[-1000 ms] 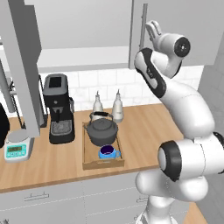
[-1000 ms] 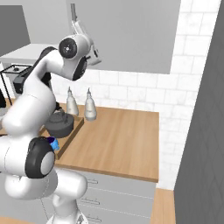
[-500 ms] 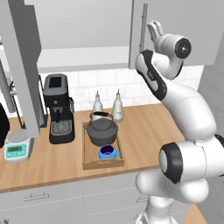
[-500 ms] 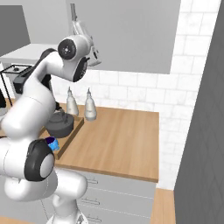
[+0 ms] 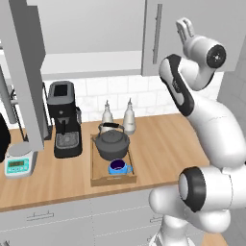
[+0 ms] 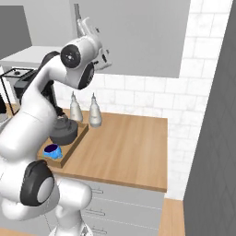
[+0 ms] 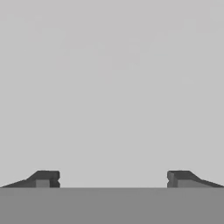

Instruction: Pick the kettle from the counter and place it on the tray. Then pick the mug from the cabinet and place it on the tray. Then close the cabinet doors.

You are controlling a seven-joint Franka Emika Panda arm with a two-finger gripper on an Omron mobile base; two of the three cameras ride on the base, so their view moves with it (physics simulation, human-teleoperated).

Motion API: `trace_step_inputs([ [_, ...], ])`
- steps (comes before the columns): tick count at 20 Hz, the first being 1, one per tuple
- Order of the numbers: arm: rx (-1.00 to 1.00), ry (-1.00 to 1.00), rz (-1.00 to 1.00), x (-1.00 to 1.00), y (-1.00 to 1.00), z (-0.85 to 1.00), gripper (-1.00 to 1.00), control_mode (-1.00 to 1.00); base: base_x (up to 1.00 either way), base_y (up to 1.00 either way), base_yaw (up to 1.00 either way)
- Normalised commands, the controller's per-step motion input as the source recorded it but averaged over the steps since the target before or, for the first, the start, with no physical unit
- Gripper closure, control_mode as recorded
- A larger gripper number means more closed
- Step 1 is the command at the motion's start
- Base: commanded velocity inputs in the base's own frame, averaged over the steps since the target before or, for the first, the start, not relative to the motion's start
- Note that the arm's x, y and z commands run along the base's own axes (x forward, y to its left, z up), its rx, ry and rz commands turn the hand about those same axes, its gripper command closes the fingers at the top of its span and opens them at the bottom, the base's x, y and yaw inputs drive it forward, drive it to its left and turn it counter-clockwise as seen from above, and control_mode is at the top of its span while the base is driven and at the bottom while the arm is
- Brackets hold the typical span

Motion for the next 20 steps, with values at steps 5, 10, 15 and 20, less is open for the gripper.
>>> trace_step_inputs([
  [5,-0.13,0.23,0.00,-0.85,-0.04,0.22,-1.00,-1.00,0.00,0.00,0.00],
  [10,-0.06,0.22,0.04,-0.20,0.00,-0.01,-1.00,-1.00,0.00,0.00,0.00],
  [15,-0.01,0.00,0.05,-0.54,0.20,-0.04,-1.00,-1.00,0.00,0.00,0.00],
  [20,-0.02,0.00,0.02,-0.92,0.63,-0.13,-1.00,-1.00,0.00,0.00,0.00],
])
